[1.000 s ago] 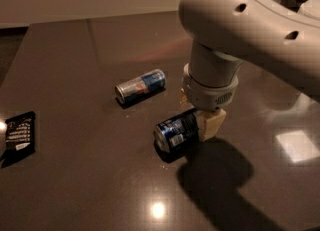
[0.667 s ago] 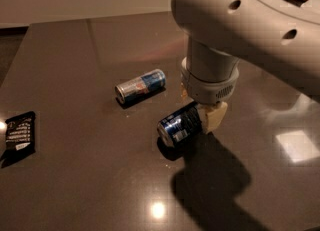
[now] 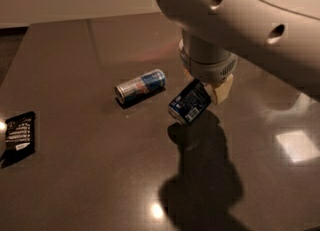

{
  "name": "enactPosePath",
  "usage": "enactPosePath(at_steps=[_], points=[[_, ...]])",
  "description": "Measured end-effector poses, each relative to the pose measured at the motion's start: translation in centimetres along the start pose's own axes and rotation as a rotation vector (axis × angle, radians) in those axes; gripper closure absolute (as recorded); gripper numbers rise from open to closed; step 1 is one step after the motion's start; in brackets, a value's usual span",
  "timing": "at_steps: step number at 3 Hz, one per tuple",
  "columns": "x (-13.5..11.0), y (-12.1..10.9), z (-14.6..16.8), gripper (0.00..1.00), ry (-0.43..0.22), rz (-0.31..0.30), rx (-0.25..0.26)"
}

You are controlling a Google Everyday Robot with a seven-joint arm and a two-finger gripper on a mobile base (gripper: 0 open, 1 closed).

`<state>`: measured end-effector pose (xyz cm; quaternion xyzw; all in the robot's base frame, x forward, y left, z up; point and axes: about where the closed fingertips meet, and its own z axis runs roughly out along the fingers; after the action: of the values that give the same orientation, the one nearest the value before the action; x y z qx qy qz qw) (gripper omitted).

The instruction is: Place pepsi can upright

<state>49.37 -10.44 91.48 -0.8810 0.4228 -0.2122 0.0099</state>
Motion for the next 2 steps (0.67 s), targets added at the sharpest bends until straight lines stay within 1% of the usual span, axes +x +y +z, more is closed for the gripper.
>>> enactPosePath(at_steps=[1,2], points=[[2.40,-1.26,-1.07,1.00,0.127,-0.138,0.045],[2.40,-1.26,-1.07,1.00,0.127,-0.138,0.045]])
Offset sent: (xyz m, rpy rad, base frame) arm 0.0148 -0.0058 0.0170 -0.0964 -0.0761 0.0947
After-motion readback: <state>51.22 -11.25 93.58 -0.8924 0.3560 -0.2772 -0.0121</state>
